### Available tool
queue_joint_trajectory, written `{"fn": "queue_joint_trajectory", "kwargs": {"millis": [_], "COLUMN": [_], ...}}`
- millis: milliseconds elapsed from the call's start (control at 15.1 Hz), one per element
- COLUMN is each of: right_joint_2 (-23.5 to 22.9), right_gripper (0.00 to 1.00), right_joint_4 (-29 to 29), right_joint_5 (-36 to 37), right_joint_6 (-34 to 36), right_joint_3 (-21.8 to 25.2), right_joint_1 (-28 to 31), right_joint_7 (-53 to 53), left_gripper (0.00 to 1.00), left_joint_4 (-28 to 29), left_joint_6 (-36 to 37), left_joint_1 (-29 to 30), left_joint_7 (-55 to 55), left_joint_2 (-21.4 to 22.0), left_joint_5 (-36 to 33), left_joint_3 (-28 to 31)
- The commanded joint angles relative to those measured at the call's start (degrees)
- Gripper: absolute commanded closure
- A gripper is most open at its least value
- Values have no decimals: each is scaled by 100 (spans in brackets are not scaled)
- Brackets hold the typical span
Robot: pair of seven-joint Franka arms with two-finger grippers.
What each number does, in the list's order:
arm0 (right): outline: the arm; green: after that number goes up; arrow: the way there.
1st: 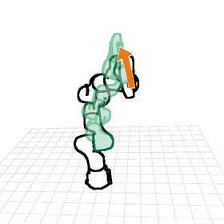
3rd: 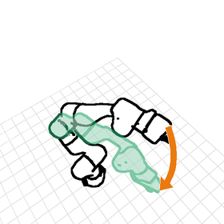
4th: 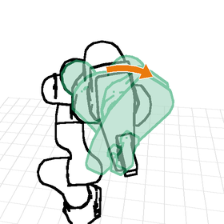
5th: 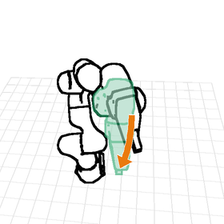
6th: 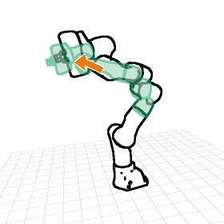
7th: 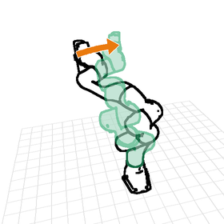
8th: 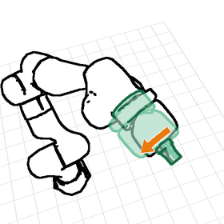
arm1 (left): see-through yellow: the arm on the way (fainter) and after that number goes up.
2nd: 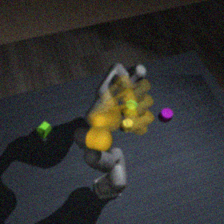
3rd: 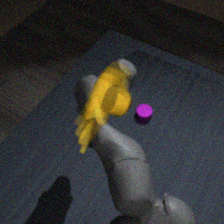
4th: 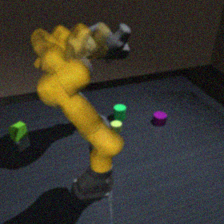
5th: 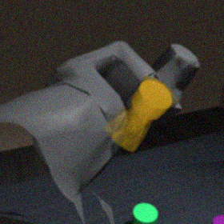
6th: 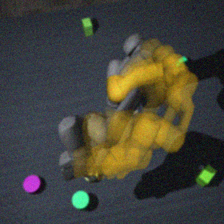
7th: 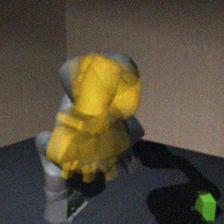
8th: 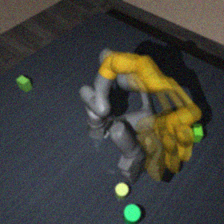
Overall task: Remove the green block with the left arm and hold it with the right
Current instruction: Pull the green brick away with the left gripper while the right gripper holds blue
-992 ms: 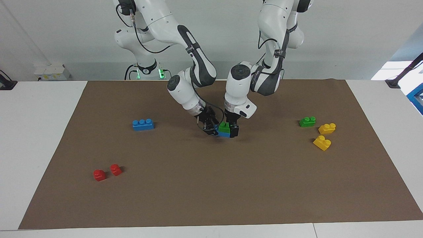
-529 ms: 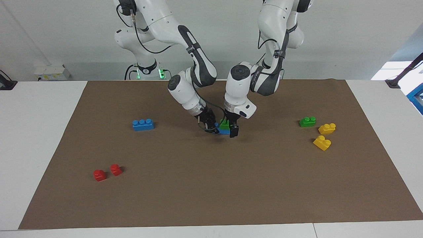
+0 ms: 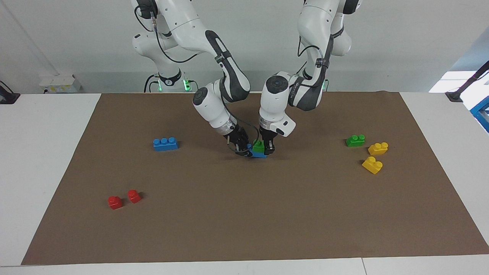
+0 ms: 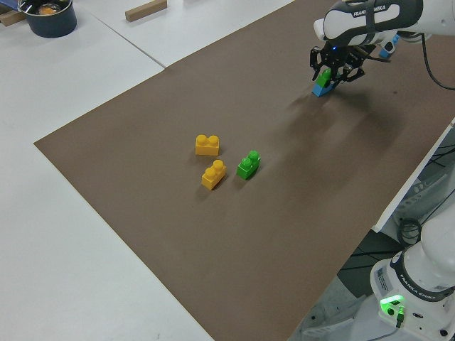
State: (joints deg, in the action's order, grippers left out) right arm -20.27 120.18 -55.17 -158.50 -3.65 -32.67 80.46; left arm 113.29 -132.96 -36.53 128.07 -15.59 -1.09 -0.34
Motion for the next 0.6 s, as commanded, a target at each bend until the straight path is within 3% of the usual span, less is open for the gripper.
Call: {"fn": "queue_joint_trajectory", "kwargs": {"millis": [0, 529], "right_joint_2": [23, 32], "right_gripper": [100, 100], "right_joint_4": [67, 67], "right_joint_5": [-222, -222], "right_joint_6": [82, 73], "right_joint_3": [-66, -66], "right_joint_1": [-55, -55], "right_joint_7": [-267, -285], "left_gripper": [100, 100], "left_joint_4": [-9, -324], "left_joint_6": [-213, 260], "left_joint_1": [50, 216], "left_joint_7": [-37, -98], "left_joint_2": [3, 258], "left_joint_5": [-120, -120], "left_joint_3": [78, 78]}}
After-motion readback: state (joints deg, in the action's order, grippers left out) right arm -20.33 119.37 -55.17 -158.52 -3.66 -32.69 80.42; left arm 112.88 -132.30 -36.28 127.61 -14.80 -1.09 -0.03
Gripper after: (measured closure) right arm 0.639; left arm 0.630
